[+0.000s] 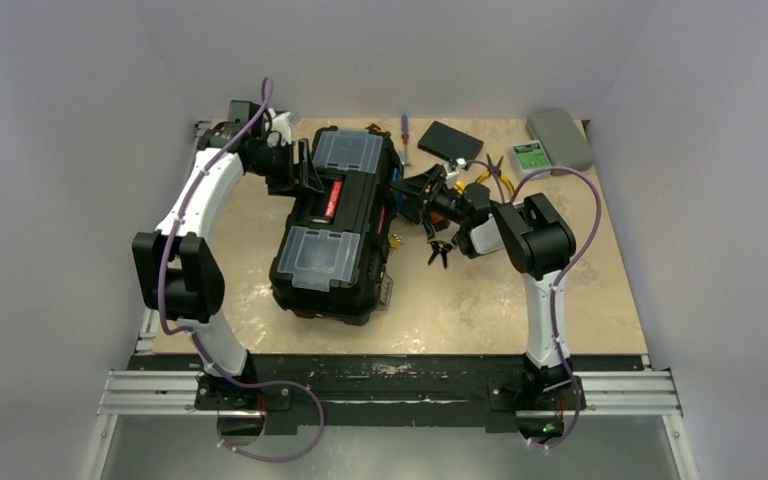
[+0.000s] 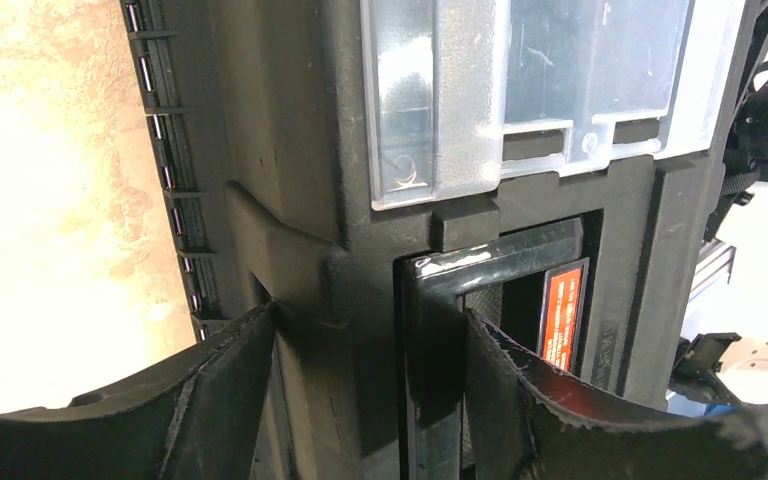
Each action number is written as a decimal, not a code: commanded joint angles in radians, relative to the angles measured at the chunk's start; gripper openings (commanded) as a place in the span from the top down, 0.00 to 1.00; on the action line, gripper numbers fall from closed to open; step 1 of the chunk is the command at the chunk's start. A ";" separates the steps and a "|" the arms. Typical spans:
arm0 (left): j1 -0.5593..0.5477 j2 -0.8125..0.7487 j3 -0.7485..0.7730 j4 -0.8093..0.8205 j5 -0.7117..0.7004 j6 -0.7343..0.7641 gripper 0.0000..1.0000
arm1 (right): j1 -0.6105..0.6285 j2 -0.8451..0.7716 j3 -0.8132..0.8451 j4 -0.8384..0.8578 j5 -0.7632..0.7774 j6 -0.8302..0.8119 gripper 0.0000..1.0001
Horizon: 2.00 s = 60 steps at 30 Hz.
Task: Pack the tool kit
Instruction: Open the toolbox at the center of the board.
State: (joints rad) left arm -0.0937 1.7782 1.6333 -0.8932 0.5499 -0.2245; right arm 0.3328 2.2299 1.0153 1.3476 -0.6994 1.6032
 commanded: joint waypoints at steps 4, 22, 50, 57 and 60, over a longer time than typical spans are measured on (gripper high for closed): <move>-0.083 0.109 -0.044 -0.077 -0.057 0.001 0.66 | 0.013 -0.134 0.001 -0.003 0.019 -0.072 0.84; -0.096 0.112 -0.025 -0.113 -0.170 0.019 0.66 | 0.012 -0.315 0.012 -0.496 0.120 -0.376 1.00; -0.151 0.103 0.007 -0.165 -0.373 0.039 0.67 | -0.001 -0.408 0.059 -0.947 0.259 -0.563 0.16; -0.150 0.070 0.004 -0.156 -0.367 0.036 0.66 | -0.034 -0.453 0.010 -0.828 0.170 -0.541 0.11; -0.150 0.060 0.003 -0.156 -0.369 0.036 0.66 | -0.034 -0.451 0.016 -0.788 0.137 -0.512 0.10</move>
State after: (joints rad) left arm -0.2211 1.7744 1.7069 -0.9386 0.2913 -0.2298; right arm 0.3061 1.8126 1.0275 0.4526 -0.5190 1.0832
